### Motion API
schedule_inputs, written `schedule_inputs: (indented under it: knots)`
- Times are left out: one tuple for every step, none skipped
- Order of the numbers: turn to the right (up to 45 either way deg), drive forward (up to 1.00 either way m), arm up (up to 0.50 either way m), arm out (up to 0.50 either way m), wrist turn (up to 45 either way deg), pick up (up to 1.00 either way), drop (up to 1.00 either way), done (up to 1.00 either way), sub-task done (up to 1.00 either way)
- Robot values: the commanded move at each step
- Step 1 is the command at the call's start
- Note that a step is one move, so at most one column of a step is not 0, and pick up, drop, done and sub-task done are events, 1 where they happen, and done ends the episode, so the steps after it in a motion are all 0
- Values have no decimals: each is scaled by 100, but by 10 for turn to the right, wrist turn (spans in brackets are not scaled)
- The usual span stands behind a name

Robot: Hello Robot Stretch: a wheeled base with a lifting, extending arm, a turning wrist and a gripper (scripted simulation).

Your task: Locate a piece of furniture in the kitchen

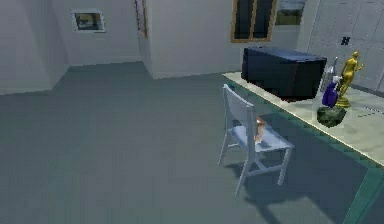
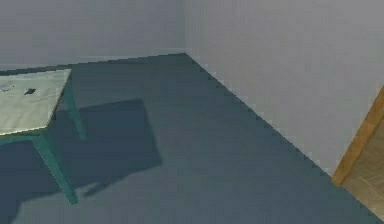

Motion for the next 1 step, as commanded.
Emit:
schedule_inputs:
  knots:
    - [0,45,0,0,0,0,0,0,0]
